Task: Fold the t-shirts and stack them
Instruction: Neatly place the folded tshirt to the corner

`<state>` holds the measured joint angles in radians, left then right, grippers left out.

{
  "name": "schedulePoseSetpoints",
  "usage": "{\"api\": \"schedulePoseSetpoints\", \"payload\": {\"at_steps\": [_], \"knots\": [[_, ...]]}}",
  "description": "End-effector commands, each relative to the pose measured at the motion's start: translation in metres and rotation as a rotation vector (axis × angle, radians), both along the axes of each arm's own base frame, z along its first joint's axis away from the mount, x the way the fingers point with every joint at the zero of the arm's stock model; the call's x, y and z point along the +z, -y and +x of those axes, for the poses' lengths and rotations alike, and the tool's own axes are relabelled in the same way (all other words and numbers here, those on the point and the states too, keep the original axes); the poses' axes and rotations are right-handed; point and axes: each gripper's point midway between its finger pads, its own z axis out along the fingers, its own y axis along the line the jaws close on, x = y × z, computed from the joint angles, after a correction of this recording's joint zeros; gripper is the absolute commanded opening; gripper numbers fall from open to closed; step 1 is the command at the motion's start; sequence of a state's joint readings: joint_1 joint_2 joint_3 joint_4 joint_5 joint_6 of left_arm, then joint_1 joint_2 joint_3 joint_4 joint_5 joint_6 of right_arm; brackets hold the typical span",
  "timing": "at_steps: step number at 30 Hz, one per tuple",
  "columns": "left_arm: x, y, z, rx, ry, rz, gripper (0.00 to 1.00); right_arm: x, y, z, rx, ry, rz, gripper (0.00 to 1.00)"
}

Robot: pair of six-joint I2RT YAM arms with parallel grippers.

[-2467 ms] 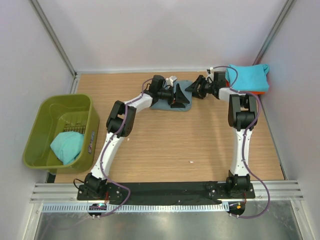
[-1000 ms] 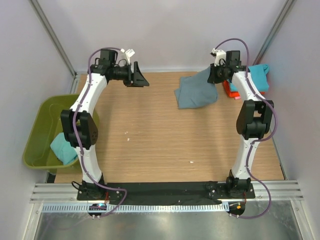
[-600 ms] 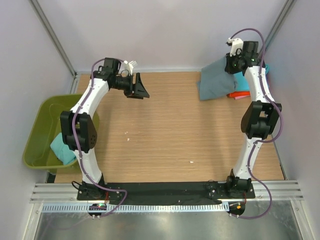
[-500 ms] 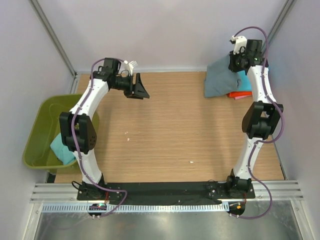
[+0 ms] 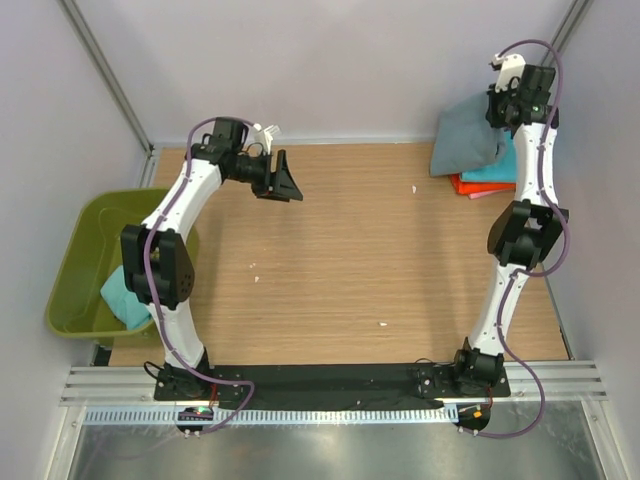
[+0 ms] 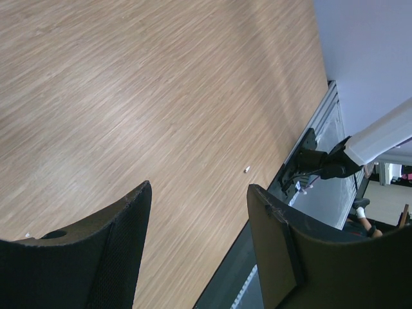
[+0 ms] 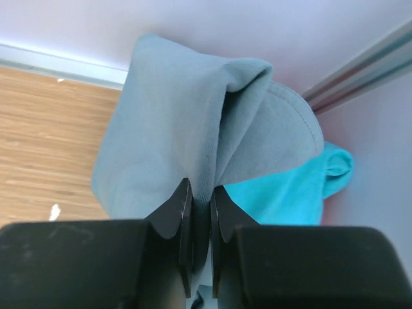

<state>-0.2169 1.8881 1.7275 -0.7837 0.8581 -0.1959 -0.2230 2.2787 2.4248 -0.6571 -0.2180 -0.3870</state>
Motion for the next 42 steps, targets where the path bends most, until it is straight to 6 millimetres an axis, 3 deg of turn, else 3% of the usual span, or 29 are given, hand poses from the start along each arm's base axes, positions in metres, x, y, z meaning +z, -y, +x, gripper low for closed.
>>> {"api": "schedulePoseSetpoints", "payload": {"at_steps": [1,7,15,23,34,35,36,38,39,40,41,42], "knots": [[0.015,0.003,-0.006,-0.023,0.057,0.0,0.62,0.044,0.024,0.004,-0.035,0.109,-0.056,0.01],[0.012,0.002,-0.007,-0.018,0.051,0.009,0.63,0.024,0.072,0.006,-0.116,0.098,-0.068,0.01],[0.008,0.004,-0.008,-0.021,0.046,0.017,0.63,0.017,0.102,0.006,-0.181,0.1,-0.103,0.01],[0.006,0.009,-0.015,-0.046,0.064,0.047,0.63,0.033,0.11,0.015,-0.185,0.177,-0.128,0.01],[0.002,0.011,-0.027,-0.065,0.074,0.095,0.65,0.026,0.12,0.043,-0.193,0.26,-0.217,0.02],[0.001,0.012,-0.027,-0.069,0.078,0.098,0.66,0.027,0.124,0.042,-0.221,0.263,-0.227,0.06],[0.001,0.014,-0.029,-0.077,0.079,0.1,0.66,0.031,0.126,0.044,-0.239,0.282,-0.233,0.32],[0.001,0.016,-0.03,-0.084,0.086,0.104,0.66,0.049,0.121,0.04,-0.249,0.315,-0.232,0.49],[0.002,0.019,-0.031,-0.092,0.092,0.107,0.67,0.06,0.117,0.036,-0.253,0.335,-0.219,0.71],[0.003,0.02,-0.031,-0.097,0.101,0.113,0.67,0.072,0.11,0.033,-0.258,0.36,-0.193,0.8],[0.003,0.021,-0.031,-0.099,0.111,0.122,0.68,0.105,0.104,0.021,-0.272,0.413,-0.183,0.87],[0.004,0.022,-0.031,-0.098,0.12,0.129,0.68,0.12,0.097,0.015,-0.27,0.437,-0.162,0.91]]}}
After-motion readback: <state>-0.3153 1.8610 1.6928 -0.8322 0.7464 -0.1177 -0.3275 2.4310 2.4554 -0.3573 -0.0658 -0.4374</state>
